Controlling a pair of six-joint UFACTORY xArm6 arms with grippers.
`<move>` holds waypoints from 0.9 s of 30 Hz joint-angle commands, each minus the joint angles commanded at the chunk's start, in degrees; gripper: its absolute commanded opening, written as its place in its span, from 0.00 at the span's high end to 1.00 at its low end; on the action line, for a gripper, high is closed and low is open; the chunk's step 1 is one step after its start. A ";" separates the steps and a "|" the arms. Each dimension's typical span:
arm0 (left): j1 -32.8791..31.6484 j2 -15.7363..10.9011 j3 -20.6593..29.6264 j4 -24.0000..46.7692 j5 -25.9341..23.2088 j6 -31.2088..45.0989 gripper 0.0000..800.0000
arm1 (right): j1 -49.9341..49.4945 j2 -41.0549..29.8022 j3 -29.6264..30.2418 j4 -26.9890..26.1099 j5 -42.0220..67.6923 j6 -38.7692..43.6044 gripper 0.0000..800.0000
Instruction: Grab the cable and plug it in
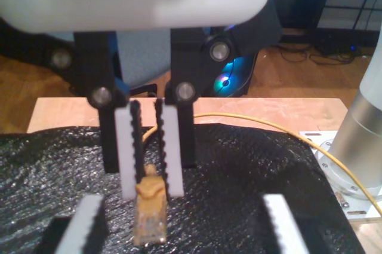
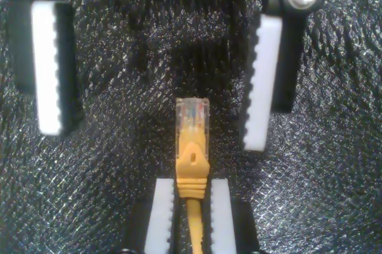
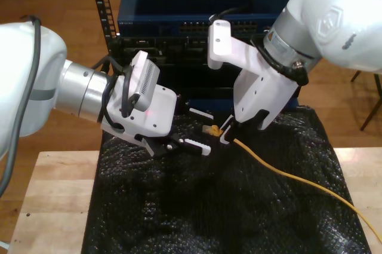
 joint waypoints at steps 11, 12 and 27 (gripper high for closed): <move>0.09 0.00 0.09 -0.09 -0.70 -0.44 0.54 | 0.00 -0.09 0.00 0.00 0.00 0.00 0.99; 0.09 0.00 0.26 -0.09 -0.97 -0.44 0.55 | 0.00 -0.09 0.00 0.00 0.00 0.00 0.99; 0.53 0.09 0.35 -2.73 -1.23 -0.62 0.62 | 0.00 -0.09 0.00 0.00 0.00 0.00 0.99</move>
